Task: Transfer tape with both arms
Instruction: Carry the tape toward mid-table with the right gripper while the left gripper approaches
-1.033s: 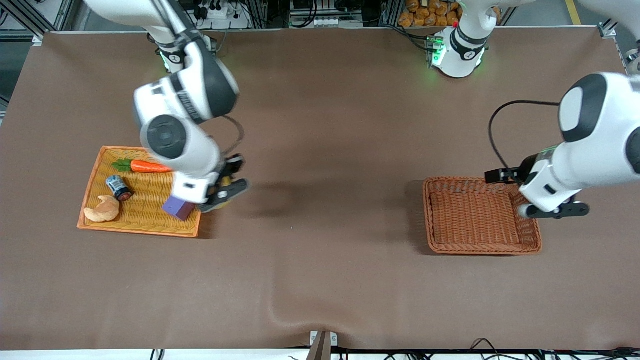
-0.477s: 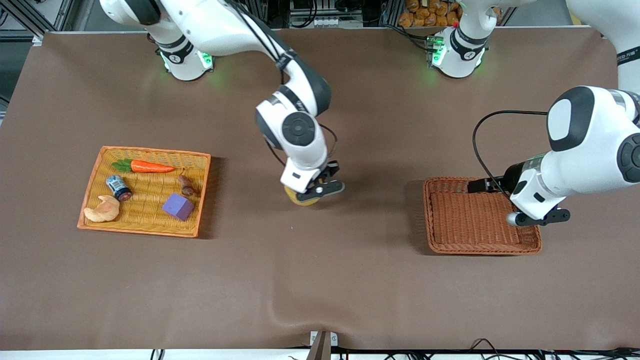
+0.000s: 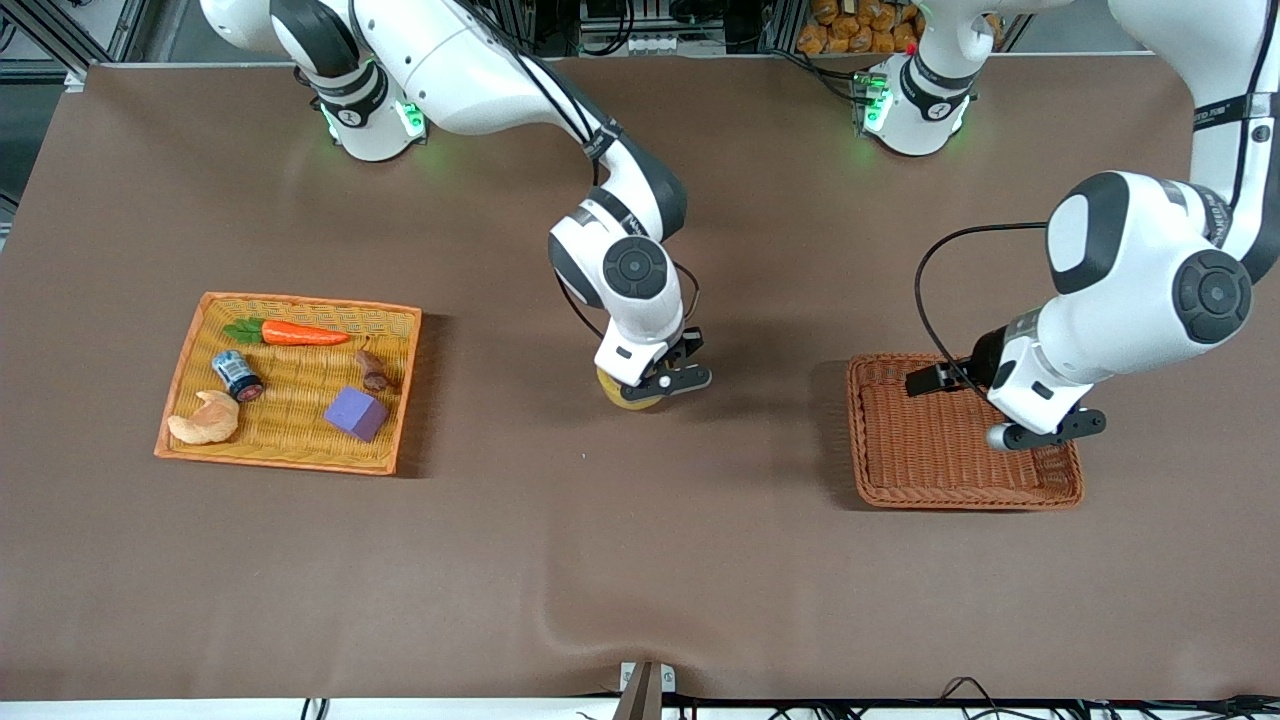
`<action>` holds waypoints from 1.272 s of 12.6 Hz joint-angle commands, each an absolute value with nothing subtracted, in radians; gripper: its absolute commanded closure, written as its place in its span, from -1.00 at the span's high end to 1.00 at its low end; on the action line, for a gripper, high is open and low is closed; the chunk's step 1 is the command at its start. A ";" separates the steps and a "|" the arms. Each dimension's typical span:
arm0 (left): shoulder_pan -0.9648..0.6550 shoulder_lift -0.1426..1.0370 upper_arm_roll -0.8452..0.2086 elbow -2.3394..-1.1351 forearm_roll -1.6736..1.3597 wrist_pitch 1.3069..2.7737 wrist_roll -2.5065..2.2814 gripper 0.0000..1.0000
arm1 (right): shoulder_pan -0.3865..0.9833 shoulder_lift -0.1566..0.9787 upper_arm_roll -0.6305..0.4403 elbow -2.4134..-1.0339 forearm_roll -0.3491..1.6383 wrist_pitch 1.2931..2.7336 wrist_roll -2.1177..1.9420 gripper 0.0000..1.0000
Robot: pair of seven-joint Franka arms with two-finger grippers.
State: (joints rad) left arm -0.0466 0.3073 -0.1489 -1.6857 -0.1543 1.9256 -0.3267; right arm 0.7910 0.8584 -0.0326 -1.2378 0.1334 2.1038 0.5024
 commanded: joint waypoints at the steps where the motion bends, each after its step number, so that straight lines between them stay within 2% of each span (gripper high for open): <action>1: -0.043 0.270 -0.152 -1.733 -0.175 1.951 -0.357 1.00 | 0.773 0.885 -0.025 -1.193 0.127 2.072 0.489 -1.00; 4: -0.044 0.275 -0.164 -1.738 -0.169 1.968 -0.397 1.00 | 0.773 0.914 -0.025 -1.195 0.126 2.072 0.489 -0.95; 6: -0.046 0.282 -0.166 -1.738 -0.167 1.970 -0.397 1.00 | 0.773 0.916 -0.023 -1.195 0.135 2.071 0.494 -0.44; 7: -0.054 0.285 -0.164 -1.738 -0.166 1.970 -0.397 1.00 | 0.776 0.908 -0.021 -1.195 0.132 2.066 0.495 -0.05; 9: -0.060 0.288 -0.164 -1.738 -0.163 1.971 -0.402 1.00 | 0.763 0.849 -0.023 -1.195 0.140 2.045 0.492 0.94; 10: -0.063 0.290 -0.164 -1.736 -0.163 1.971 -0.409 1.00 | 0.749 0.801 -0.026 -1.193 0.137 1.986 0.497 1.00; 12: -0.092 0.302 -0.164 -1.735 -0.160 1.982 -0.435 1.00 | 0.671 0.686 -0.035 -1.209 0.137 1.899 0.483 1.00; 16: -0.202 0.304 -0.164 -1.712 -0.108 1.961 -0.612 1.00 | 0.589 0.366 -0.051 -1.501 0.046 1.983 0.413 1.00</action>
